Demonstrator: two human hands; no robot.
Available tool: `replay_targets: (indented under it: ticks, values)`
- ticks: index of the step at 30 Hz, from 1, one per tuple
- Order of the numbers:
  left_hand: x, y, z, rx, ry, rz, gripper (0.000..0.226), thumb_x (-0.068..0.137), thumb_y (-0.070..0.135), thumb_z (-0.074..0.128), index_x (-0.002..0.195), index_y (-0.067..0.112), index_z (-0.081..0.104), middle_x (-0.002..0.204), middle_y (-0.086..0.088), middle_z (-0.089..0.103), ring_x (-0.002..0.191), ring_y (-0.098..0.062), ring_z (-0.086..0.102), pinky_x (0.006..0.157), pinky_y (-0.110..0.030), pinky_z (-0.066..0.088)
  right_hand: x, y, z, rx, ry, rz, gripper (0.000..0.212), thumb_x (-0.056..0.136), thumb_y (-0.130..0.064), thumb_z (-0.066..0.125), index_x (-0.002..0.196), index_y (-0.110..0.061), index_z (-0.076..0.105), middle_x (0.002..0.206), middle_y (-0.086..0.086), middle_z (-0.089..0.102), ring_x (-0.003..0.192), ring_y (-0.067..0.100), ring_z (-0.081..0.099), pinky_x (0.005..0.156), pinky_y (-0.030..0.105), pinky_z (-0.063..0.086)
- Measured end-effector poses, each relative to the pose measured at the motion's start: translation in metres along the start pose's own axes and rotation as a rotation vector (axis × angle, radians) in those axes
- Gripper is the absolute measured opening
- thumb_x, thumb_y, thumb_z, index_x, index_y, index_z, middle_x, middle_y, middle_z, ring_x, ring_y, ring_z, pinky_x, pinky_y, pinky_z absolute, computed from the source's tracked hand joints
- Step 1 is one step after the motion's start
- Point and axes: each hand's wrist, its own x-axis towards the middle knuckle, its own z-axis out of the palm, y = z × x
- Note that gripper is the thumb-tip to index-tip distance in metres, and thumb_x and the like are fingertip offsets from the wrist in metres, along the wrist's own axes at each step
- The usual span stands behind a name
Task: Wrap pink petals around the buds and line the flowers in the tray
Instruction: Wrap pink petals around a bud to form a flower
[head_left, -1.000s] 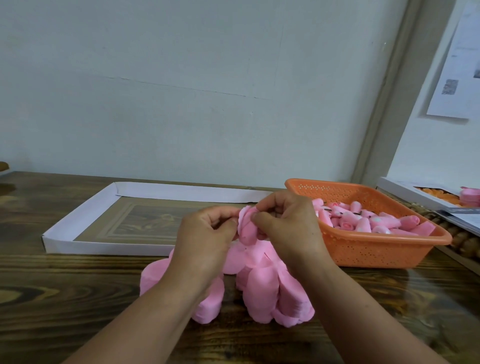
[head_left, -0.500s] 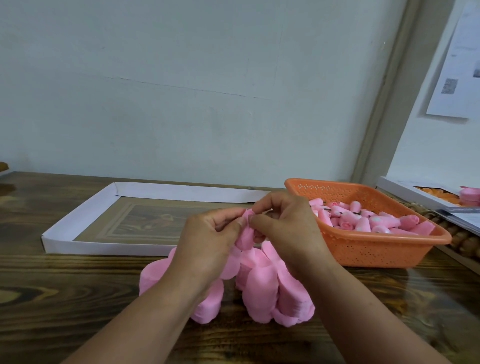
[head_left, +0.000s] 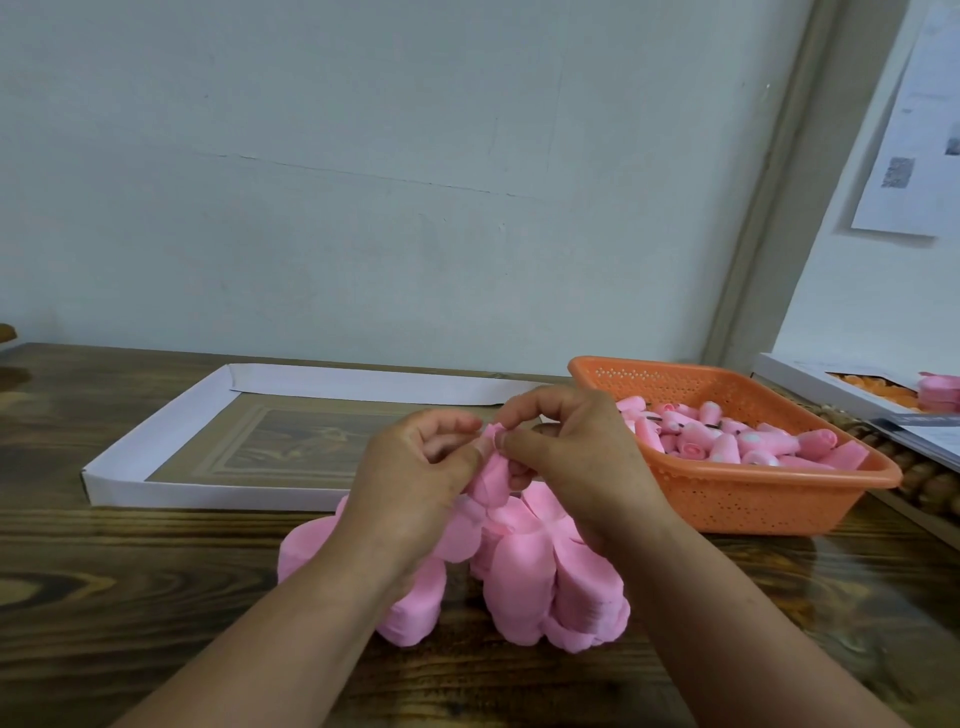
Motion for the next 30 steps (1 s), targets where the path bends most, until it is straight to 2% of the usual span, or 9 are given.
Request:
replay_targets:
  ticks: [3,6,8,11,14,18,22,27,30]
  values:
    - [0.000,0.000,0.000,-0.006,0.016,-0.009,0.028,0.067,0.021,0.074,0.092,0.013,0.065,0.081,-0.004,0.075,0.066,-0.017,0.072,0.050,-0.024,0.055,0.001,0.000,0.000,-0.010,-0.004,-0.019,0.026,0.079,0.014,0.059,0.064,-0.007,0.061,0.045,-0.002,0.057,0.040,0.007,0.053,0.043,0.020,0.046]
    - [0.000,0.001,0.000,0.054,0.019,-0.026,0.031,0.060,0.031,0.073,0.085,0.013,0.067,0.076,-0.010,0.074,0.065,-0.020,0.070,0.060,-0.032,0.058,0.002,0.001,0.001,0.003,0.001,-0.030,0.028,0.078,0.015,0.059,0.061,-0.007,0.060,0.047,0.000,0.058,0.040,0.007,0.053,0.042,0.020,0.046]
    - [-0.001,0.002,0.000,0.073,0.001,-0.048,0.025,0.062,0.033,0.072,0.077,0.013,0.070,0.073,-0.011,0.073,0.062,-0.019,0.068,0.057,-0.029,0.057,0.002,0.002,0.001,-0.002,0.013,-0.037,0.029,0.078,0.015,0.059,0.060,-0.008,0.060,0.047,0.000,0.058,0.040,0.008,0.053,0.042,0.020,0.045]
    - [-0.002,0.004,0.000,0.131,-0.006,-0.063,0.011,0.075,0.027,0.072,0.071,0.017,0.071,0.073,-0.009,0.074,0.063,-0.016,0.066,0.059,-0.026,0.054,0.002,0.002,0.002,-0.016,0.032,-0.049,0.030,0.077,0.016,0.057,0.060,-0.008,0.060,0.047,0.000,0.059,0.040,0.008,0.054,0.043,0.021,0.045]
    - [-0.003,0.005,0.000,0.142,-0.002,-0.079,0.011,0.077,0.027,0.071,0.070,0.018,0.069,0.071,-0.008,0.073,0.064,-0.016,0.066,0.063,-0.029,0.052,0.002,0.002,0.002,-0.028,0.024,-0.057,0.027,0.077,0.014,0.059,0.060,-0.007,0.060,0.048,0.002,0.059,0.041,0.008,0.054,0.044,0.021,0.046]
    - [-0.003,0.005,-0.001,0.147,-0.001,-0.094,0.007,0.079,0.020,0.071,0.073,0.017,0.069,0.070,-0.006,0.073,0.065,-0.016,0.067,0.068,-0.032,0.054,0.001,0.000,0.001,-0.025,-0.006,-0.050,0.012,0.075,0.009,0.065,0.065,0.003,0.060,0.051,0.011,0.059,0.042,0.012,0.053,0.045,0.023,0.046]
    - [-0.004,0.007,0.000,0.163,-0.030,-0.131,0.010,0.076,0.027,0.071,0.071,0.019,0.070,0.073,-0.005,0.074,0.065,-0.013,0.068,0.066,-0.027,0.054,0.003,0.003,0.000,0.032,0.028,-0.018,0.022,0.077,0.013,0.061,0.060,0.000,0.058,0.046,0.008,0.057,0.038,0.012,0.051,0.041,0.022,0.044]
    - [0.001,0.009,-0.005,0.182,-0.019,-0.243,0.026,0.099,0.024,0.050,0.089,0.014,0.071,0.093,-0.009,0.075,0.088,-0.023,0.068,0.084,-0.040,0.052,0.008,0.005,-0.007,0.066,0.107,-0.014,0.027,0.078,0.015,0.058,0.057,-0.002,0.058,0.040,0.001,0.054,0.036,0.010,0.050,0.040,0.019,0.044]
    - [0.000,0.015,-0.009,0.195,-0.091,-0.319,0.017,0.093,0.002,0.054,0.101,0.007,0.068,0.092,-0.014,0.074,0.078,-0.022,0.067,0.067,-0.032,0.054,0.009,0.003,-0.012,0.088,0.137,-0.035,0.026,0.078,0.017,0.056,0.058,0.000,0.058,0.040,0.000,0.054,0.036,0.010,0.050,0.040,0.019,0.045]
